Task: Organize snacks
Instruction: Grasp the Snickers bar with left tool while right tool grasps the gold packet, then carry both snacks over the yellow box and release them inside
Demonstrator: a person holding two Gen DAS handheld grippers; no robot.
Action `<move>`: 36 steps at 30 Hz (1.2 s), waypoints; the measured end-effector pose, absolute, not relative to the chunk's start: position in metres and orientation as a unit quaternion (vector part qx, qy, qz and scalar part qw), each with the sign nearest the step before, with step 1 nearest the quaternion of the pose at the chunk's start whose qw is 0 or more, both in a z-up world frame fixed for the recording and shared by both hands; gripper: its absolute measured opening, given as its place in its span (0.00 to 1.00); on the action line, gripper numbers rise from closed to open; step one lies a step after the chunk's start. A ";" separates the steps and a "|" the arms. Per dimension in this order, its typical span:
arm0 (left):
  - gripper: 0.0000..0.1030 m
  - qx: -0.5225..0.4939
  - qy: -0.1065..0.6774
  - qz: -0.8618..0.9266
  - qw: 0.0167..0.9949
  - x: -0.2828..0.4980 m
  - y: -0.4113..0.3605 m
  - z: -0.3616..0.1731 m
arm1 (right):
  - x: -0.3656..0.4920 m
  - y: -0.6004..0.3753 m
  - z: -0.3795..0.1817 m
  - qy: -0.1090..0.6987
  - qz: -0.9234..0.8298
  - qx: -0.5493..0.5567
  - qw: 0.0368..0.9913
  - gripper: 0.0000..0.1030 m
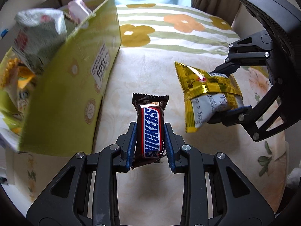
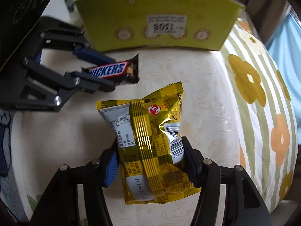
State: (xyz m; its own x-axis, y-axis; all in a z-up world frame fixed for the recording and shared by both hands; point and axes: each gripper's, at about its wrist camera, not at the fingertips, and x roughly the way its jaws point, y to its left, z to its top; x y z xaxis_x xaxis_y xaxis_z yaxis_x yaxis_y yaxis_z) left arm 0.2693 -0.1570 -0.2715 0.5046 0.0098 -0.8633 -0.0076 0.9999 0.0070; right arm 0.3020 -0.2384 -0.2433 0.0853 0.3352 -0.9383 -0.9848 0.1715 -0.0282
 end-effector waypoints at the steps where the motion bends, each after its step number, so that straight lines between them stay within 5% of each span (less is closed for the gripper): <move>1: 0.25 0.002 0.495 0.004 0.869 0.268 -0.158 -0.265 | 0.302 -0.239 -0.236 0.428 0.514 -0.376 0.641 0.54; 18: 0.25 -0.022 0.401 0.006 0.916 0.250 -0.125 -0.131 | 0.301 -0.234 -0.102 0.380 0.433 -0.290 0.764 0.54; 36: 0.25 -0.022 0.386 0.028 0.922 0.277 0.080 -0.081 | 0.292 -0.091 -0.031 0.356 0.376 -0.162 0.840 0.54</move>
